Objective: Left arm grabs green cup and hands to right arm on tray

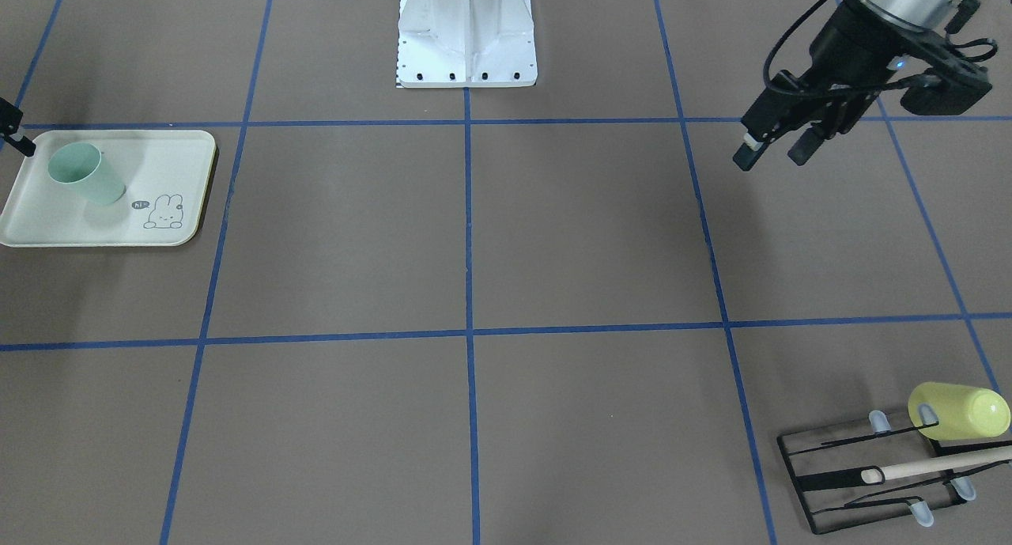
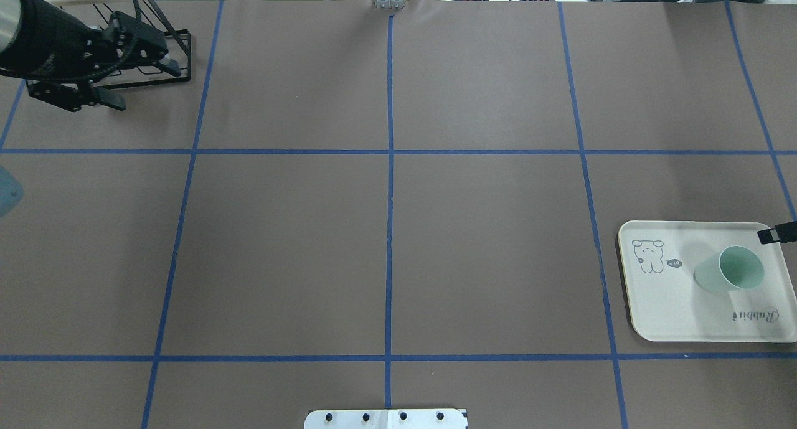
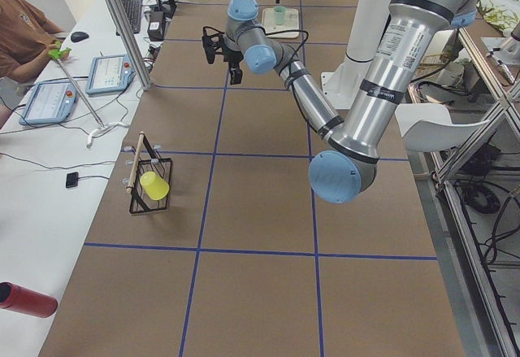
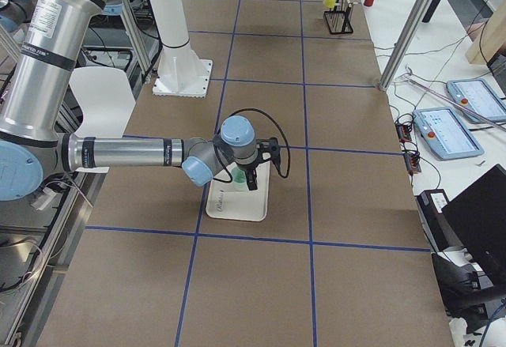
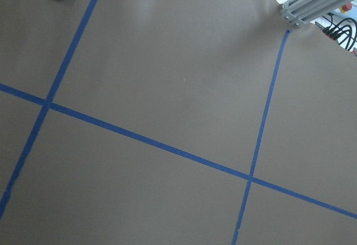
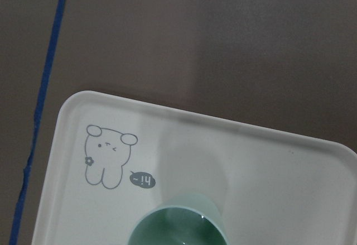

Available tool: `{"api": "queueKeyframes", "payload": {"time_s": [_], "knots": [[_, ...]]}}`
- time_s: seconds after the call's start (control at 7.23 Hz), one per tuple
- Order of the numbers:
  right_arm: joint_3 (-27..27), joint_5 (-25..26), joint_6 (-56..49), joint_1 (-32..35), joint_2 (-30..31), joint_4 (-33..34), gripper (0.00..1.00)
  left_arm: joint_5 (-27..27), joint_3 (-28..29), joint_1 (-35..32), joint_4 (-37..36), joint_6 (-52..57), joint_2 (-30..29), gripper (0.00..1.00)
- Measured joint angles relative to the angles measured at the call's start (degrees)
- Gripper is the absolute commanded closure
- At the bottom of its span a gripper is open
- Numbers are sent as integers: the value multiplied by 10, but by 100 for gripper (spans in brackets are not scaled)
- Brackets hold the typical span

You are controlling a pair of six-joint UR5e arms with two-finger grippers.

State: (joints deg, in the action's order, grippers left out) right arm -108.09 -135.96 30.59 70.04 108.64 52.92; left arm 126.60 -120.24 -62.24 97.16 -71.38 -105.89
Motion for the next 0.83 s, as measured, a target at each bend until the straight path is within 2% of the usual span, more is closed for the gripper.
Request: {"api": "queueKeyframes", "payload": {"time_s": [0.28,0.55,0.83], "knots": [[3,-5,-66,56,-59,111,0,-1,4,-60,-3,192,83,0],[6,-11,-169,114,-121,254,0,0,39,-132,-6,431,156,0],[21,-14,-220,154,-147,327,0,17,95,-219,-48,637,183,0]]}}
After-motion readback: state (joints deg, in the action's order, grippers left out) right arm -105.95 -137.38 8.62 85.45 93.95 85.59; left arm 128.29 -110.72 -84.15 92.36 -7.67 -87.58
